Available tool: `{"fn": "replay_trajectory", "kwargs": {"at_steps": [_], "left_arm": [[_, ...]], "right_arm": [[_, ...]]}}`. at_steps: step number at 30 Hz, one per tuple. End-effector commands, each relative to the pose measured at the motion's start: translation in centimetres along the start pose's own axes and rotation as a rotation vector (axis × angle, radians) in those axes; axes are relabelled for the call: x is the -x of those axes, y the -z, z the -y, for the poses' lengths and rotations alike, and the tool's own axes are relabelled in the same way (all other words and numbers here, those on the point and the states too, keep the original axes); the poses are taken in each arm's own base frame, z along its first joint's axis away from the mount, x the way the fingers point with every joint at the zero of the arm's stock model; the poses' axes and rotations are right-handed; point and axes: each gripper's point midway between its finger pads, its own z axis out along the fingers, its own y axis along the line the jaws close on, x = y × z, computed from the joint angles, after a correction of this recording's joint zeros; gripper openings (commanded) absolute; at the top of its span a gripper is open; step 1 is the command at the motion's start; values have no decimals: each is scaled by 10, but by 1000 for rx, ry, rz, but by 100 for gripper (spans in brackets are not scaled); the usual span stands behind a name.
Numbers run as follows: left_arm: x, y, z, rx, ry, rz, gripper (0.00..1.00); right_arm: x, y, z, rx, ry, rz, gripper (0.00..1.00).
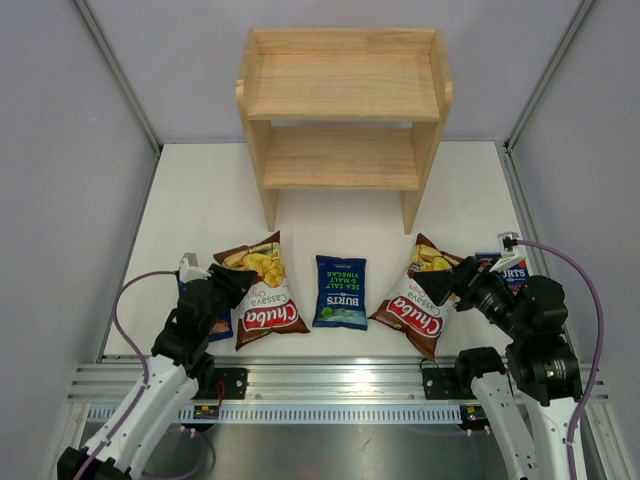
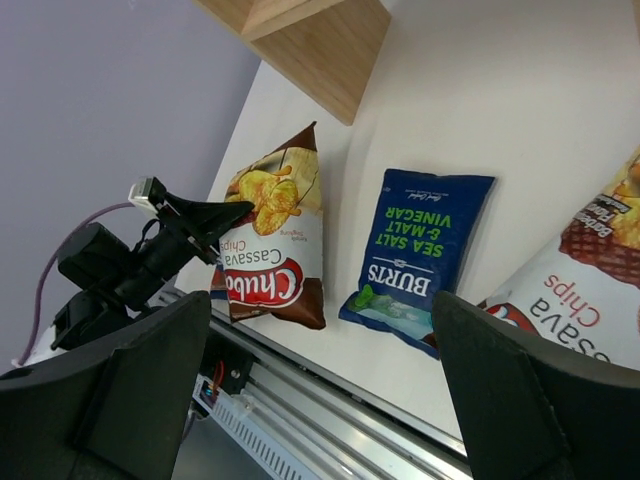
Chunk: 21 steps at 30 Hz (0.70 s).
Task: Place and organize the chips bags onto the shelf
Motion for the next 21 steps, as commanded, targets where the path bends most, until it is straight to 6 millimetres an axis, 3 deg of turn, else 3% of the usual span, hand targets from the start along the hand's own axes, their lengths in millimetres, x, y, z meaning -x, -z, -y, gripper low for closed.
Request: {"fn": "replay_trajectory", "kwargs": {"at_steps": [1, 4, 13, 14, 19, 21], "left_arm": [[14, 11, 21, -51, 92, 48, 27], [22, 25, 43, -113, 112, 54, 25], [38, 67, 97, -289, 173, 43, 23], [40, 70, 99, -298, 182, 45, 23], [55, 99, 125, -386, 224, 77, 23], [60, 108, 133, -414, 237, 86, 23]], "right_arm": [[-3, -8, -16, 111, -43, -24, 99], [-17, -22, -9, 146, -119, -78, 99], [-34, -56, -9, 298, -339, -175, 99], [-30, -56, -19, 358, -317, -155, 99], [-45, -71, -29, 379, -352, -192, 99], [-53, -73, -45, 422, -343, -209, 99]]}}
